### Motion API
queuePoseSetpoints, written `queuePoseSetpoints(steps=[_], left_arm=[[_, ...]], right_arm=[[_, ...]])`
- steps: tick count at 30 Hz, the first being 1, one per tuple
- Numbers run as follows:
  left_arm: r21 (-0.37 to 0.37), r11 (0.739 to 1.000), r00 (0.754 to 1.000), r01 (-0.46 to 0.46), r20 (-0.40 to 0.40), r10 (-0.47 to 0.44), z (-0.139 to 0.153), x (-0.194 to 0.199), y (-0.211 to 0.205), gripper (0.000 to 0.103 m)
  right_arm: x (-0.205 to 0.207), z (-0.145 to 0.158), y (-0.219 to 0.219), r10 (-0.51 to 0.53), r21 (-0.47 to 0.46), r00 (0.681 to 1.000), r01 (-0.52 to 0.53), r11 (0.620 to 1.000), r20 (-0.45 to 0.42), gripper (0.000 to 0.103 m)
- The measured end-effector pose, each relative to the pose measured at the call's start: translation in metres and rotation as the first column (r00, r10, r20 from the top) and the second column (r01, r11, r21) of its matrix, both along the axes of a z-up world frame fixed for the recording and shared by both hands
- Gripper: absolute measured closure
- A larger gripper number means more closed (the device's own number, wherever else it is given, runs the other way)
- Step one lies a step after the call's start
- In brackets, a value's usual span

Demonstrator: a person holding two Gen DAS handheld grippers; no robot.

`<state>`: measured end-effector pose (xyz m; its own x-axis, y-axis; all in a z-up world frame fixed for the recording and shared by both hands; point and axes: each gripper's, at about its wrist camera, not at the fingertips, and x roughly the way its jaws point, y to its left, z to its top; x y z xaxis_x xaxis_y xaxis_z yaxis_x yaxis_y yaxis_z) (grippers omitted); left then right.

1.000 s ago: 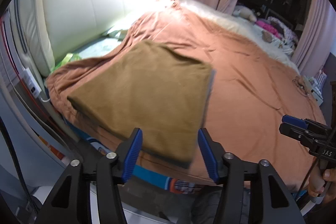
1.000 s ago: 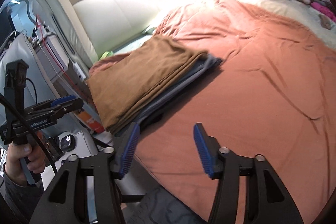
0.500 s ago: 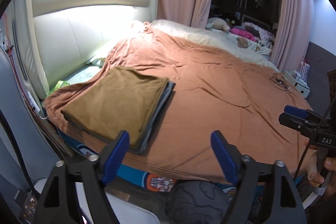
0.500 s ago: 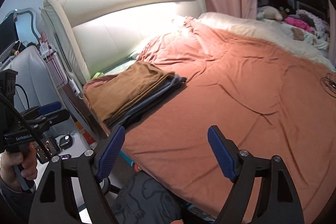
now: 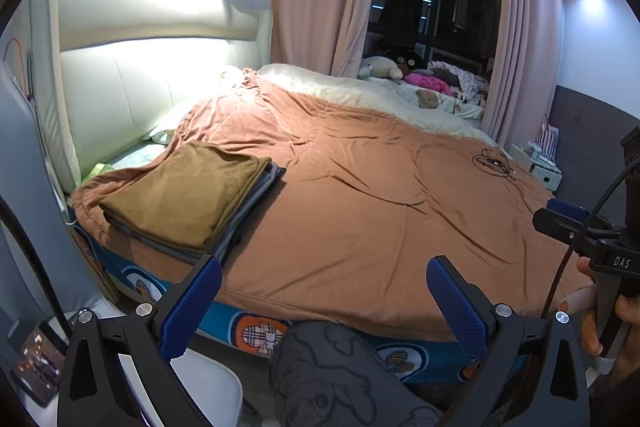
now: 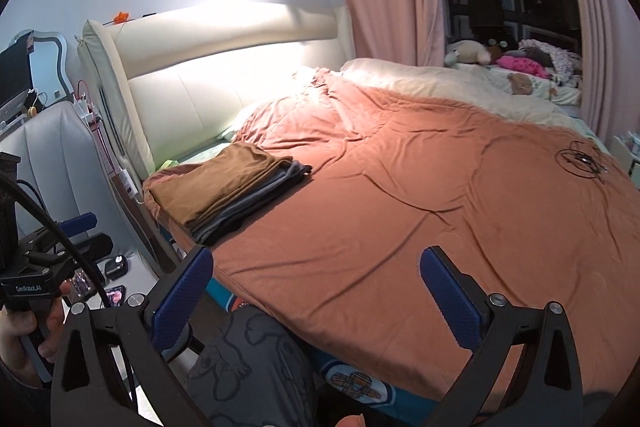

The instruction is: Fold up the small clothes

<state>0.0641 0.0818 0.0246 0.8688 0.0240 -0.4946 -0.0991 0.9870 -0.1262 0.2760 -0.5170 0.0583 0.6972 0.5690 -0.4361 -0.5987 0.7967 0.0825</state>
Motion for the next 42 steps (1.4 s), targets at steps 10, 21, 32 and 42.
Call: queuePoseSetpoints(steps=[10, 21, 32, 42], left_arm=[[0.022, 0.999, 0.999, 0.025, 0.043, -0.026, -0.007, -0.039, -0.026, 0.000], [0.044, 0.999, 0.998, 0.023, 0.051, -0.025, -0.008, -0.054, -0.035, 0.000], [0.033, 0.999, 0.997, 0.010, 0.072, -0.012, -0.003, -0.059, -0.034, 0.000], [0.055, 0.998, 0.997, 0.013, 0.079, -0.018, 0.004, -0.055, -0.046, 0.000]], right_arm=[[-0.038, -0.014, -0.031, -0.038, 0.015, 0.999, 0.038, 0.999, -0.004, 0.000], [-0.045, -0.020, -0.041, -0.061, 0.051, 0.998, 0.063, 0.997, -0.026, 0.000], [-0.051, -0.021, -0.038, -0.065, 0.048, 0.998, 0.065, 0.997, -0.007, 0.000], [-0.047, -0.025, -0.044, -0.078, 0.060, 0.997, 0.078, 0.995, -0.002, 0.000]])
